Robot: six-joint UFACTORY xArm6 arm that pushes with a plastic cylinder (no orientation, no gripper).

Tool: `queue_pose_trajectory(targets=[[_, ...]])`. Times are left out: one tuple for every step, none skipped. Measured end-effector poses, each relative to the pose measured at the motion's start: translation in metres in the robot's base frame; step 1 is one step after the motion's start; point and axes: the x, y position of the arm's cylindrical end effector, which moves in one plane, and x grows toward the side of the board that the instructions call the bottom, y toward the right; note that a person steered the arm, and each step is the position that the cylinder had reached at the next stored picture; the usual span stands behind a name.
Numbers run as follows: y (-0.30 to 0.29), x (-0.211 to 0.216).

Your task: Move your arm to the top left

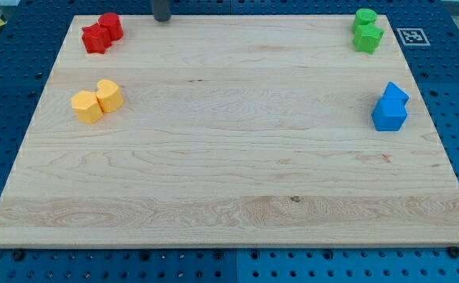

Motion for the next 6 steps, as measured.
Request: queue_pose_trajectory(targets=[[-0.025,-0.001],[-0.040,0.000],[-0.056,-0.001],[-0.076,0.000],[-0.098,0.001],[-0.134,0.003]])
